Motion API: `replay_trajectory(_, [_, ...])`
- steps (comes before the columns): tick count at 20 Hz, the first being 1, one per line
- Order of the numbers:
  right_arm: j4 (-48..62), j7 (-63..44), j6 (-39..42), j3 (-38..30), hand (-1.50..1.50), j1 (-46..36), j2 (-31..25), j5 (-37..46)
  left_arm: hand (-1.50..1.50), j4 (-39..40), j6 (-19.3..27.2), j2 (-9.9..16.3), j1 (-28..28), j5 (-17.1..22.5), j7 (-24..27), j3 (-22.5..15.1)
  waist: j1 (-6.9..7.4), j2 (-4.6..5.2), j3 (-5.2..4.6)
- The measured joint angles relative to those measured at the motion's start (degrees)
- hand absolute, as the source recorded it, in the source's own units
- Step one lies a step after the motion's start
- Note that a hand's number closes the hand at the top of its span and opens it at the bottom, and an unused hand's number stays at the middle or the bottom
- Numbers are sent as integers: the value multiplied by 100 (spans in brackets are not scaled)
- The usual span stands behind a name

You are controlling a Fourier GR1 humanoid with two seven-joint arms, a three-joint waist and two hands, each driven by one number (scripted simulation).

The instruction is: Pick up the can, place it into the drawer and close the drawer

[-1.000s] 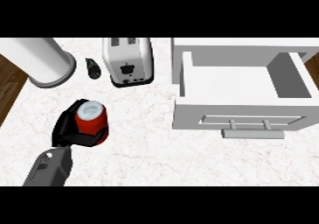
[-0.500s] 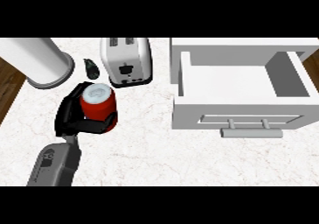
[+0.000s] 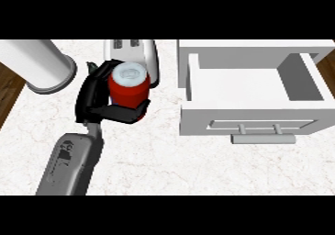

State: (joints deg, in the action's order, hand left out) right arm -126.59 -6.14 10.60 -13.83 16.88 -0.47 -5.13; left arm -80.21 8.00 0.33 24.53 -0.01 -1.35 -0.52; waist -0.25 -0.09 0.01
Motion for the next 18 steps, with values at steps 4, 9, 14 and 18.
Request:
replay_trajectory(4, [-13, 63, 100, -95, -150, 98, -26, -112, 150, -98, 466, -19, 618, -50, -680, -408, -27, 1, 1])
replay_trajectory(9, [32, 158, 177, -210, -150, 175, -38, -182, 150, 152, 832, -28, 1490, -101, -1099, -608, -47, 5, 1])
replay_trajectory(14, [-54, 150, 151, -150, -150, 237, -48, -208, 150, 614, 1315, -31, 2371, -65, -1352, -893, -75, 10, 1])
replay_trajectory(18, [-24, 81, 126, -171, -150, 130, -79, -183, 150, 1175, 1692, -31, 3168, 159, -1521, -1073, -104, 19, 2])
